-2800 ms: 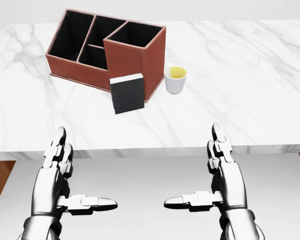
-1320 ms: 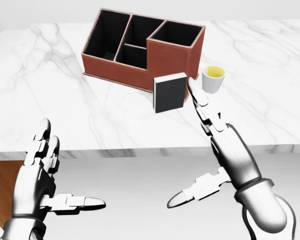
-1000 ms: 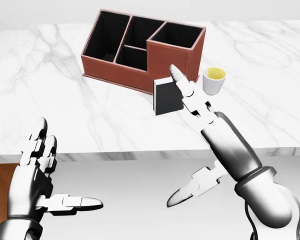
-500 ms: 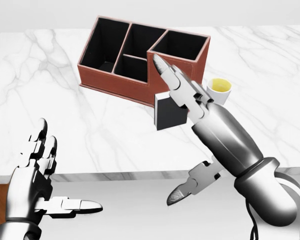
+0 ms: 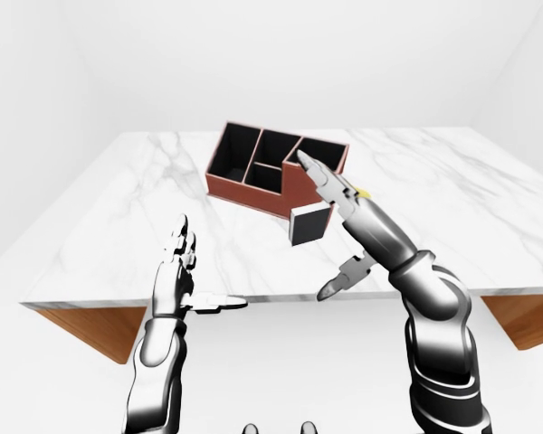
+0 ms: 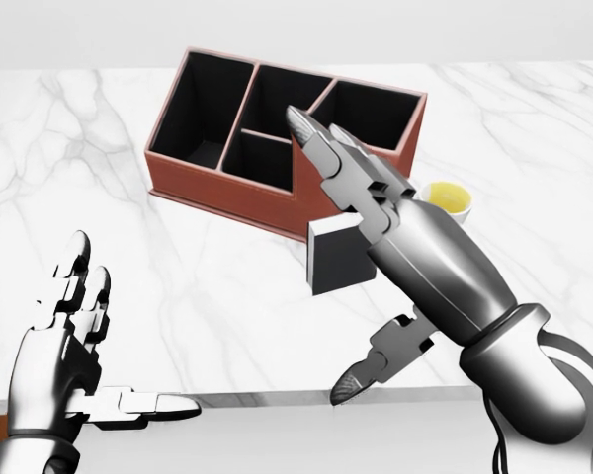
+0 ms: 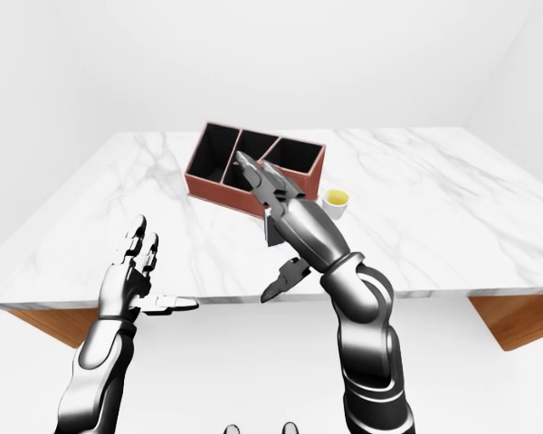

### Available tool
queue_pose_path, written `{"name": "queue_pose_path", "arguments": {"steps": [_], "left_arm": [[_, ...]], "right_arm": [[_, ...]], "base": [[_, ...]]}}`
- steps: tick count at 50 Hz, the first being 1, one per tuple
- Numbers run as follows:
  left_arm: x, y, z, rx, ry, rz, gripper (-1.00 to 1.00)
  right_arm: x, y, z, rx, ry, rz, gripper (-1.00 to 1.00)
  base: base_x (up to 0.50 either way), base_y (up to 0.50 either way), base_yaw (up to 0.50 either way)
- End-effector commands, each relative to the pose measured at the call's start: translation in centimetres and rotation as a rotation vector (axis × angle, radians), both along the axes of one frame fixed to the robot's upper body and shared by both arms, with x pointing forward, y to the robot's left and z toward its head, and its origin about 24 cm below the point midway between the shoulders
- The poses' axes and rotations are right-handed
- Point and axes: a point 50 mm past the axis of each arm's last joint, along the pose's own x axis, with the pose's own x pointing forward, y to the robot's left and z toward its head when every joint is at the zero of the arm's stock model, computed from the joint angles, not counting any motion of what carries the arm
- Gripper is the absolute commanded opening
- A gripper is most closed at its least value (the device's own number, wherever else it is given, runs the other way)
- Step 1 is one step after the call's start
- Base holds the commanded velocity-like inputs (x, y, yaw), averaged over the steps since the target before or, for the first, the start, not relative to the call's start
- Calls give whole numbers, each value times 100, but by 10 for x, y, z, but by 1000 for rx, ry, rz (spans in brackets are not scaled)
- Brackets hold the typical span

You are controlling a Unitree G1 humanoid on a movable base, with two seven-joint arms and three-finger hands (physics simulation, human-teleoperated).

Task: Pick up the book and place it in the right compartment of the caddy.

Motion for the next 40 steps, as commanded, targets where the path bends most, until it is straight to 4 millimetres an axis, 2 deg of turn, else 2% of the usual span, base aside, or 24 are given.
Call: {"name": "queue_pose_path", "arguments": {"steps": [1,40], "left_arm": [[0,0,1,-2,-2,-1,100],[0,-3,-1,8,-14,3,100]], "right_arm": [[0,2,4,-36,-13,7,100],[2,0,-10,-50,59,-6,100]], "base": [[25,0,0],[25,0,0]]}}
